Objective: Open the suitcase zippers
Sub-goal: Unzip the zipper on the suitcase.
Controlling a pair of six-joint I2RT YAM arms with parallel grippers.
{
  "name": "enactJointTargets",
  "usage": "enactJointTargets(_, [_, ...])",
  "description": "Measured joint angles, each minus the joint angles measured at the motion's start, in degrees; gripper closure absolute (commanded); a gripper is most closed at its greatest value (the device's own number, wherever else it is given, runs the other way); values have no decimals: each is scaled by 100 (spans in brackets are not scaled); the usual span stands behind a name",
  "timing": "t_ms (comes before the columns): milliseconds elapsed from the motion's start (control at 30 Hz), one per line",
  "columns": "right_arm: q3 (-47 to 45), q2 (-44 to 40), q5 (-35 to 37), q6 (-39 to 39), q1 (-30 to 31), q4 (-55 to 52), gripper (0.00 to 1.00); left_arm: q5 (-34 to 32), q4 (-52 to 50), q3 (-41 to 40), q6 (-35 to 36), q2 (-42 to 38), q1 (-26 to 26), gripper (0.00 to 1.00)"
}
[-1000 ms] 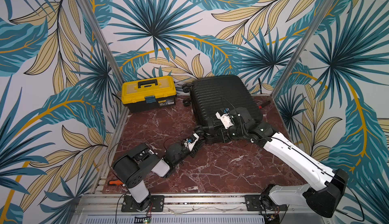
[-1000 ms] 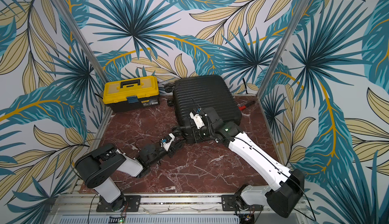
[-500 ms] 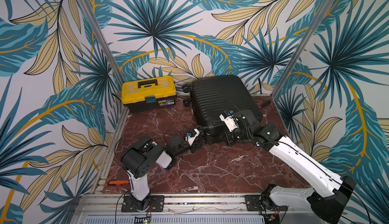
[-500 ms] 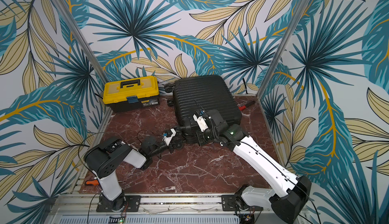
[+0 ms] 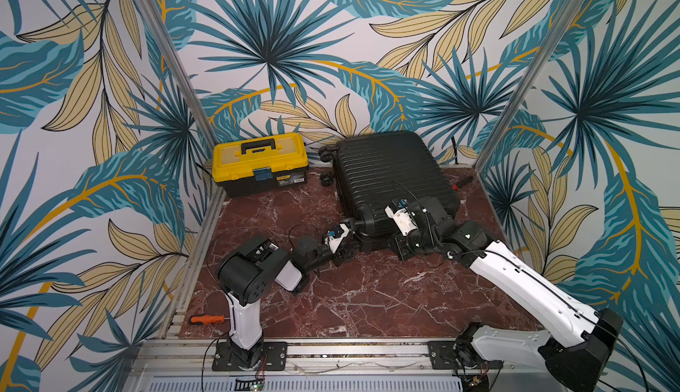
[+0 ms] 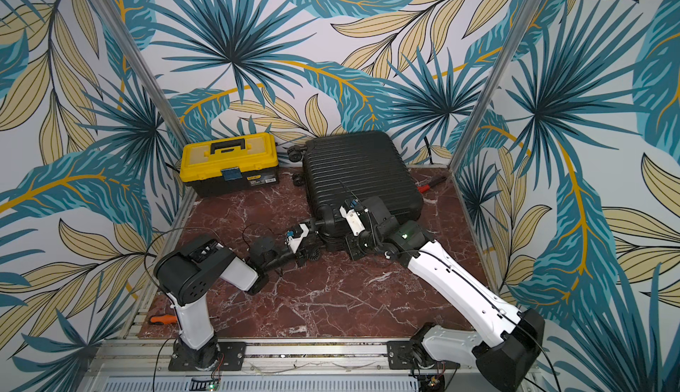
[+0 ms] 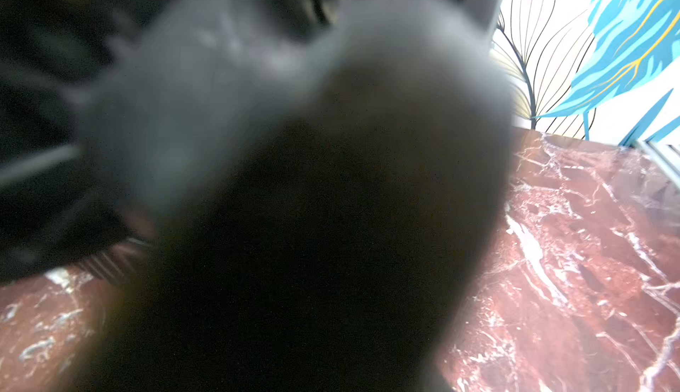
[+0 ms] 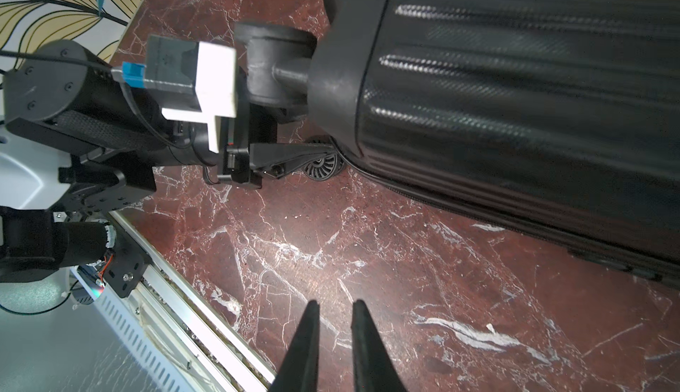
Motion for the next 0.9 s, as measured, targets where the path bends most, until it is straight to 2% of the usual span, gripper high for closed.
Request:
enactJointTargets(233, [-219,-177,-90,22,0,-15,81,-42,-85,66,-125,44,0,100])
enactJointTargets(600, [-210,-120,-170,214,0,-39,83,-275,-149,-46,0,-197,-68,100])
enactJointTargets(900, [452,769,-149,570,197,66,88,-979,-76,-389,313,-409,-586,100])
